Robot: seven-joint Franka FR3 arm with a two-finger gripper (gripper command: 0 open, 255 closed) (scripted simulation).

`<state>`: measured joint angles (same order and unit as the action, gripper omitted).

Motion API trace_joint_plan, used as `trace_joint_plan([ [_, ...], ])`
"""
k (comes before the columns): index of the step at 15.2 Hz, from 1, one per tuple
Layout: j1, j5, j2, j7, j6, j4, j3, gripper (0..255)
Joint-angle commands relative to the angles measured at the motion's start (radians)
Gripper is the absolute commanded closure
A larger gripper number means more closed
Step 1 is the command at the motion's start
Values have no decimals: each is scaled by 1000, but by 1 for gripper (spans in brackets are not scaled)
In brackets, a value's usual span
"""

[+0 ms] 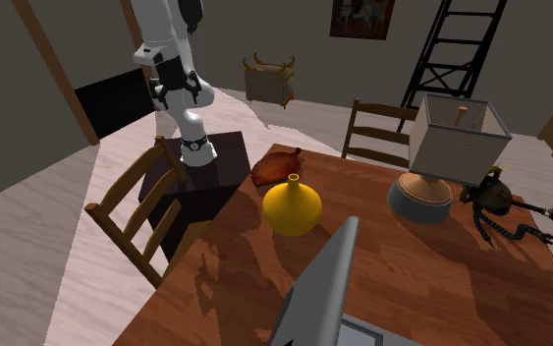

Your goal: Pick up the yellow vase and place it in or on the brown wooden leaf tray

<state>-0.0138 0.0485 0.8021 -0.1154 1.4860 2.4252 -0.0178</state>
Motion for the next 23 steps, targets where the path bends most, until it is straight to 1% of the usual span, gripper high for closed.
trace_joint_plan([
  [1, 0, 0, 0, 0, 0, 0, 0, 0],
  [7, -28, 54, -172, 90, 136, -68, -93, 0],
  [12, -43, 70, -331, 165, 232, -159, -164, 0],
  [17, -52, 55, -500, 246, 305, -279, -230, 0],
  [23, -70, -5, -715, 352, 357, -464, -296, 0],
])
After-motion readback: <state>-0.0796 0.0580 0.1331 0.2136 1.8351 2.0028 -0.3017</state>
